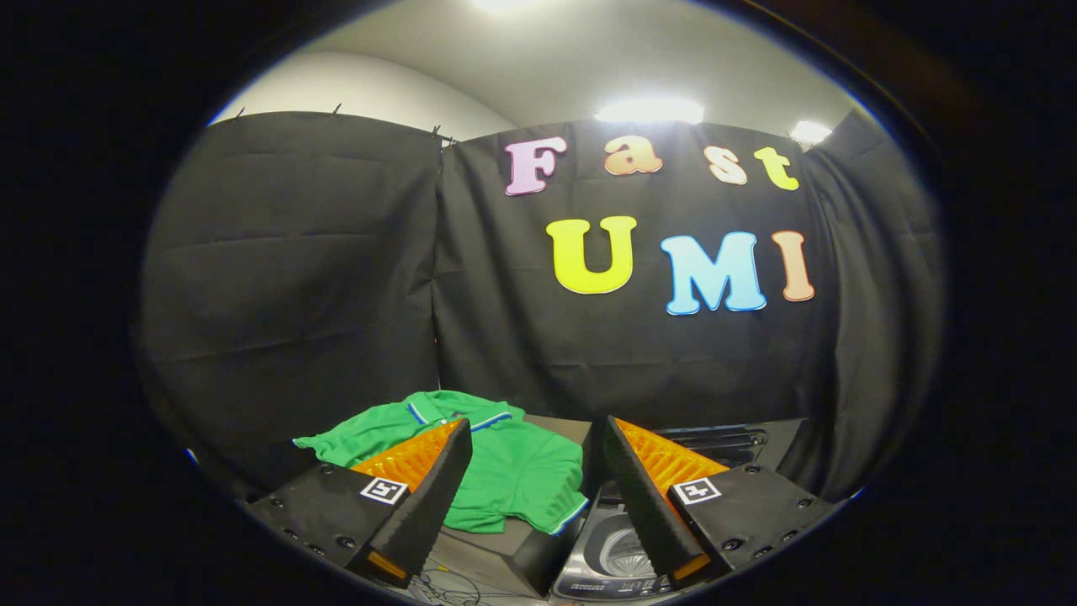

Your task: Put the clothes into the washing machine and then close the washing machine lid.

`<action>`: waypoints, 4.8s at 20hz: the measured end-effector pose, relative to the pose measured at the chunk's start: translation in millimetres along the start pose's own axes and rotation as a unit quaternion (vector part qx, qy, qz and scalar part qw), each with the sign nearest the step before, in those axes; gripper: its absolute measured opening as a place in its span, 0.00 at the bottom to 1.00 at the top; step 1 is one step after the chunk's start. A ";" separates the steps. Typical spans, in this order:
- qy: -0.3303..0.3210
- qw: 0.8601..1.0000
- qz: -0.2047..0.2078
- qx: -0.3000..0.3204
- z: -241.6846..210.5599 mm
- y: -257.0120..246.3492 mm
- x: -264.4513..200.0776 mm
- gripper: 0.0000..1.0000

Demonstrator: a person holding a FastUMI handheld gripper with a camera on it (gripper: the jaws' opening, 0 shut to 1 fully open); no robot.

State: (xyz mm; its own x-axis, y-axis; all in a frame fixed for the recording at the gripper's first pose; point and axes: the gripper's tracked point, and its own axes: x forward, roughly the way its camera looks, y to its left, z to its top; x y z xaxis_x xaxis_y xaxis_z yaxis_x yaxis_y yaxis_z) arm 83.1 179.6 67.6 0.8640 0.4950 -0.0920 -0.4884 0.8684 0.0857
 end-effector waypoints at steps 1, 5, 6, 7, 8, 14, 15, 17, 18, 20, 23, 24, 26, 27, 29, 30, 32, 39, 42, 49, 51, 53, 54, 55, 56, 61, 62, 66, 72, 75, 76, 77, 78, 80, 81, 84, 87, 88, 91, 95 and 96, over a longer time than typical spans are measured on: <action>0.008 1.000 0.007 0.000 -0.8 8.2 7.3 0.98; 0.046 0.999 0.025 -0.006 -9.9 37.8 40.5 0.99; 0.052 0.998 0.028 -0.007 -12.0 44.1 48.5 0.99; 0.058 0.998 0.030 -0.008 -13.3 50.1 54.5 0.99; 0.064 0.997 0.033 -0.008 -14.5 55.8 62.3 0.99; 0.115 0.992 0.045 -0.009 -30.5 91.2 105.3 0.99; 0.125 0.991 0.048 -0.011 -34.6 97.5 112.4 0.99; 0.144 0.988 0.053 -0.007 -41.8 109.5 126.1 0.99; 0.153 0.987 0.055 -0.005 -46.0 115.5 133.0 0.99; 0.171 0.984 0.054 -0.003 -57.1 123.6 144.1 0.99; 0.204 0.978 0.051 -0.004 -76.8 134.3 160.2 0.98; 0.214 0.975 0.052 -0.005 -82.8 138.2 164.5 0.98; 0.235 0.971 0.051 -0.012 -95.2 144.1 171.4 0.98; 0.244 0.968 0.048 -0.018 -101.4 146.0 174.1 0.98; 0.258 0.965 0.049 -0.024 -108.6 151.9 179.7 0.98; 0.264 0.963 0.051 -0.024 -111.6 154.1 182.4 0.98; 0.277 0.959 0.048 -0.032 -120.9 155.1 184.3 0.98; 0.297 0.953 0.048 -0.032 -127.3 158.3 186.1 0.98; 0.296 0.953 0.053 -0.033 -126.5 160.3 187.5 0.91; 0.269 0.961 0.058 -0.032 -127.2 170.1 189.8 0.18; 0.263 0.962 0.066 -0.033 -128.2 172.2 190.5 0.10; 0.253 0.964 0.074 -0.032 -123.3 172.8 187.4 0.02; 0.249 0.965 0.077 -0.018 -122.1 173.9 188.1 0.02; 0.253 0.964 0.085 -0.007 -123.7 175.8 186.7 0.02; 0.241 0.967 0.086 0.006 -115.7 173.7 185.7 0.02; 0.190 0.977 0.092 0.018 -84.0 176.5 183.2 0.01; 0.178 0.979 0.097 0.025 -76.7 176.8 183.6 0.01; 0.150 0.980 0.108 0.073 -50.6 172.3 180.8 0.01; 0.106 0.985 0.086 0.102 -4.6 136.4 167.1 0.01; 0.083 0.988 0.070 0.111 13.0 109.2 154.5 0.01; 0.083 0.988 0.068 0.113 16.3 100.5 151.2 0.01; 0.078 0.988 0.063 0.115 19.7 90.4 147.9 0.01; 0.076 0.989 0.058 0.115 21.1 80.2 144.5 0.01; 0.075 0.989 0.050 0.119 22.3 59.2 135.7 0.01; 0.073 0.989 0.046 0.121 23.3 47.9 130.8 0.01; 0.075 0.988 0.037 0.127 22.8 10.5 120.2 0.01; 0.071 0.987 0.032 0.138 23.4 -19.6 108.1 0.01; 0.069 0.988 0.028 0.137 23.3 -31.1 104.5 0.01; 0.065 0.988 0.017 0.137 22.9 -63.9 93.3 0.01; 0.060 0.988 -0.001 0.144 21.5 -106.8 76.7 0.01; 0.060 0.988 -0.007 0.145 19.7 -118.4 72.9 0.01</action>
State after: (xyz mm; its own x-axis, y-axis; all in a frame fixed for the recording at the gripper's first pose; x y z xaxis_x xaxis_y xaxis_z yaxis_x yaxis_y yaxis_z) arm 206.2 112.3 70.2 0.8408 0.4986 -0.2107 -0.4065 0.8387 0.3624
